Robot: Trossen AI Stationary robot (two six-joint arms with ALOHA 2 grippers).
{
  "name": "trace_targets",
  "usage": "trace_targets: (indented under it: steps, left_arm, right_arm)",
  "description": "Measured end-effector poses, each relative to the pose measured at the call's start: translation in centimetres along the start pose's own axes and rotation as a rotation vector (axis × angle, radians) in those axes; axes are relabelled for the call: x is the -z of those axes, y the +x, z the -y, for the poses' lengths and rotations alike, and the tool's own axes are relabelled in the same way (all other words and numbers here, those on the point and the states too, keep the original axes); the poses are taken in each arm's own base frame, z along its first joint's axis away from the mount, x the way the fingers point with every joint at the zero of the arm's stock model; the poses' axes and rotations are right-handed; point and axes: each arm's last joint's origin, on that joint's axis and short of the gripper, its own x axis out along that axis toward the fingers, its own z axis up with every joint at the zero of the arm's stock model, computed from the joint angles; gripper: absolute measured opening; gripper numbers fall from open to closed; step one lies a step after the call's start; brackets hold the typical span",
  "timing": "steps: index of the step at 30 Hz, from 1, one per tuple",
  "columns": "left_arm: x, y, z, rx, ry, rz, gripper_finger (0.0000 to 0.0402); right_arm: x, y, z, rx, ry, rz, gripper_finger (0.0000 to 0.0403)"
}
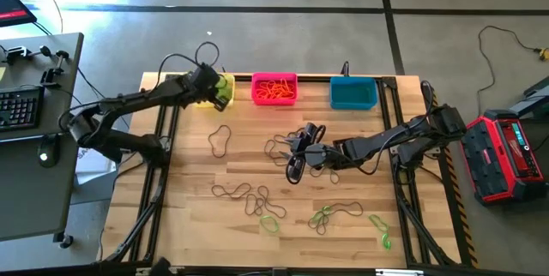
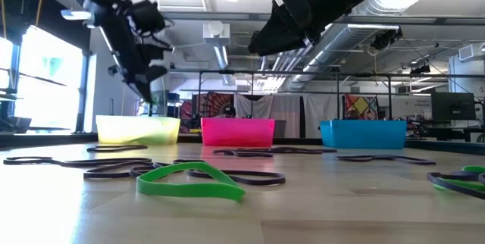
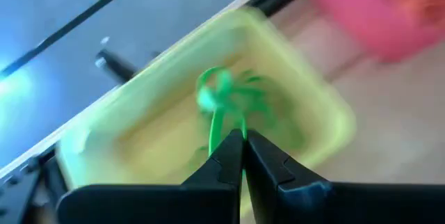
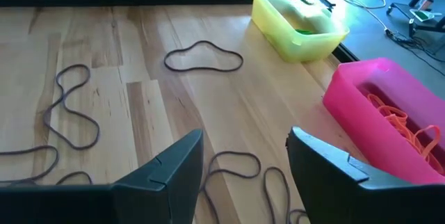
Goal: Sort rubber bands into baskets
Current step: Put the green rubber band into the yellow bin
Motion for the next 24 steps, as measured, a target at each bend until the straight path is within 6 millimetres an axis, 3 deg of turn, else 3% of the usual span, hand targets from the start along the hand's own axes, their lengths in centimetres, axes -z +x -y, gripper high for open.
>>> trace_targets:
  steps: [5,11,24]
  left_arm:
    - [0.5,2.4,-2.0,-0.003,-0.026,-0.101,0.0003]
    - [1.0,4.5,-2.8,0.012,-0.030,-0.165,0.0012]
    - [-0.3,2.1,-2.6,0.026,-0.035,-0.011,0.0111]
  right_arm:
    - [0.0,0.0,0.0,0.000,0.000,-0.002,0.0197]
    - [0.0,0.1,0.2,-0.002,0.015,-0.007,0.0197]
    - [0.6,0.2,0.3,-0.041,0.042,-0.073,0.0197]
